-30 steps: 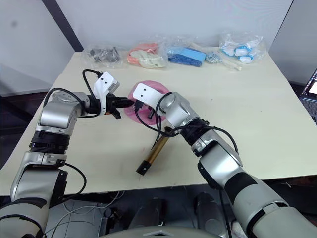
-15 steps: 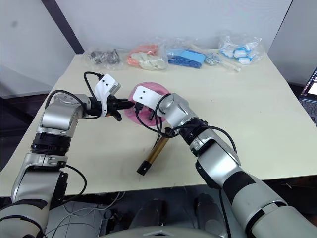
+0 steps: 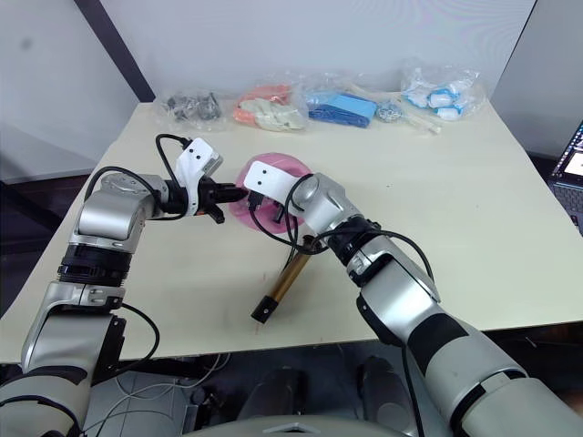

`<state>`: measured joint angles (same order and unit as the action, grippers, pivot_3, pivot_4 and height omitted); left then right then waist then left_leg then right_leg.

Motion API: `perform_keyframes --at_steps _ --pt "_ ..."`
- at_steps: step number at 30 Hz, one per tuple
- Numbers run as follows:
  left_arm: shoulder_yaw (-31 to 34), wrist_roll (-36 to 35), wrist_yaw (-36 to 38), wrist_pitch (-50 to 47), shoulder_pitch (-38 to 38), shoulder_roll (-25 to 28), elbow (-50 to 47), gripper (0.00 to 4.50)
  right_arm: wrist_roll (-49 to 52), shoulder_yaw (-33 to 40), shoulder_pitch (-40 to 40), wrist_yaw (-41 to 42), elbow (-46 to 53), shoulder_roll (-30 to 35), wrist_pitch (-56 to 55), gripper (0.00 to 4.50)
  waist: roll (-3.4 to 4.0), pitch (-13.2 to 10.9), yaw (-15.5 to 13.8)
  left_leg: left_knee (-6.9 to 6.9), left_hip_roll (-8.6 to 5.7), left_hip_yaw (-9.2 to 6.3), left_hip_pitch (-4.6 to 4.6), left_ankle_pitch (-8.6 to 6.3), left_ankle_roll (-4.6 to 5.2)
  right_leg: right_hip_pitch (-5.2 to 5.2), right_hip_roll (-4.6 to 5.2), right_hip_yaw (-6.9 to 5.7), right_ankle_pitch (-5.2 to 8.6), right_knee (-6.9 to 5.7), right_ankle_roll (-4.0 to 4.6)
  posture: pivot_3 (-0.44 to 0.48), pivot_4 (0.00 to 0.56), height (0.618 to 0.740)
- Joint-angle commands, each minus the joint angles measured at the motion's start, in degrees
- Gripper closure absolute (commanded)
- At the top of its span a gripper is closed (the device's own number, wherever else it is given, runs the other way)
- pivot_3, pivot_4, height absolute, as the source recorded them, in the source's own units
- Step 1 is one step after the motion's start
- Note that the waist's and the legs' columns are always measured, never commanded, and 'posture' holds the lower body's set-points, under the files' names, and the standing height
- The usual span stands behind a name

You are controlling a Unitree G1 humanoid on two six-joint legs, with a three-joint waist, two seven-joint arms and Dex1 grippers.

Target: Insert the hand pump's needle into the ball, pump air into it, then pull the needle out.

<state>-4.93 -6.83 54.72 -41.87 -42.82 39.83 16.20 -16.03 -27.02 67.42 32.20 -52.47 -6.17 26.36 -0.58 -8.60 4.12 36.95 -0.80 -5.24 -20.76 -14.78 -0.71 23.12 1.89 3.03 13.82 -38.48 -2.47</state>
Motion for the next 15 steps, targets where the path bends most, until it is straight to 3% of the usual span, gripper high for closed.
perform_keyframes --at_steps 1,15 --pt "-1.3 -1.27 1.61 -0.49 0.9 -0.72 -2.0 4.5 -2.12 -0.98 -3.21 -0.59 -7.48 0.77 2.37 4.19 0.0 0.01 0.0 0.0 0.0 -0.01 0.0 0.0 0.0 0.0 0.0 0.0 0.0 0.0 0.0 0.0 0.15 0.74" --pt "-1.21 -1.34 1.36 -0.78 1.19 -0.83 -2.23 4.5 -3.19 -1.25 -3.25 -0.86 -11.29 0.25 1.05 4.19 0.03 0.28 0.03 -0.1 0.0 -0.01 0.04 0.0 0.0 0.0 0.0 0.02 0.01 0.05 -0.01 0.0 0.15 0.74"
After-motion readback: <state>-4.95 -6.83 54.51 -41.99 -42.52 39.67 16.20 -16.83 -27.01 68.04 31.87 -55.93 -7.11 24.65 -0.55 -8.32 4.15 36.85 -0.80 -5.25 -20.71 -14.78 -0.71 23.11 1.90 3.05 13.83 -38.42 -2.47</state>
